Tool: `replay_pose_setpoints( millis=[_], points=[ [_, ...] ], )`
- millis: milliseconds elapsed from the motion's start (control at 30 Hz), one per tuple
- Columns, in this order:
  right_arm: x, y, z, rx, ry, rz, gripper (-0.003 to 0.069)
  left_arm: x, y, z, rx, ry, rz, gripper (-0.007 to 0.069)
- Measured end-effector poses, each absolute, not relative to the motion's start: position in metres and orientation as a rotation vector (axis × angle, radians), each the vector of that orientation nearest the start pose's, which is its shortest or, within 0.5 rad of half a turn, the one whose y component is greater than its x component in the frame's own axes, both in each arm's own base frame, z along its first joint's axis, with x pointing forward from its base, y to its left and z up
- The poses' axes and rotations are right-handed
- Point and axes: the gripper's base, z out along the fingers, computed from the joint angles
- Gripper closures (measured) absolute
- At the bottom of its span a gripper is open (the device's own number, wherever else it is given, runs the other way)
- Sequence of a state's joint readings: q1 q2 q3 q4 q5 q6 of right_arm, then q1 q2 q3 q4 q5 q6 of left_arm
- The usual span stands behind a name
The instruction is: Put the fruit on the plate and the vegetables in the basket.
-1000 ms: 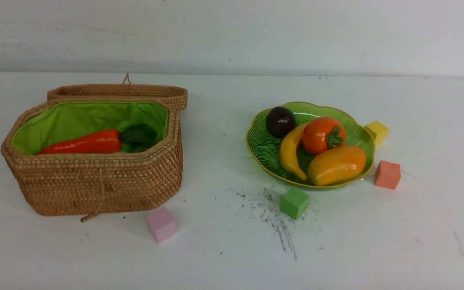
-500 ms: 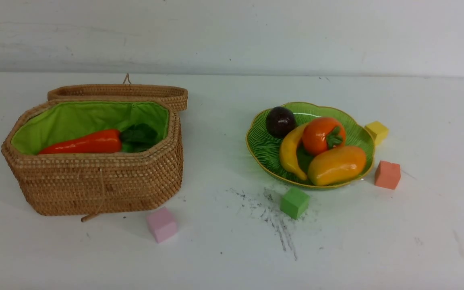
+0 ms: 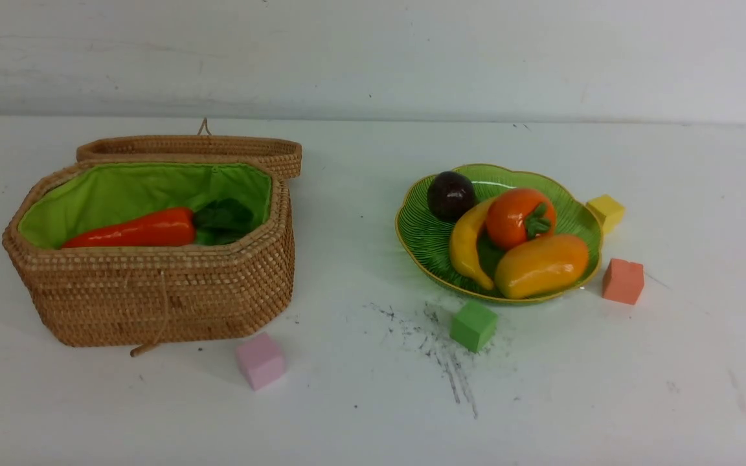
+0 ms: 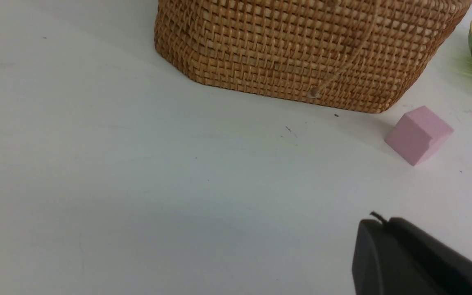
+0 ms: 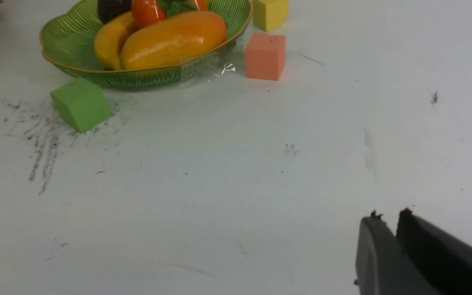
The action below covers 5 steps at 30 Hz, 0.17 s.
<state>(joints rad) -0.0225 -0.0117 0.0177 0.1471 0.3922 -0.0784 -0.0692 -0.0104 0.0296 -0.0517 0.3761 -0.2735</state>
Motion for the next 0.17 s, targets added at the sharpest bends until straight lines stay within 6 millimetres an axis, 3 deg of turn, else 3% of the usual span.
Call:
replay_pose_setpoints(
  millis=[167],
  points=[
    [0.052,0.0039,0.173,0.037,1.878,0.077,0.0572,0.0523,-0.0054,0.17,-0.225,1.875,-0.286,0.0634]
  ],
)
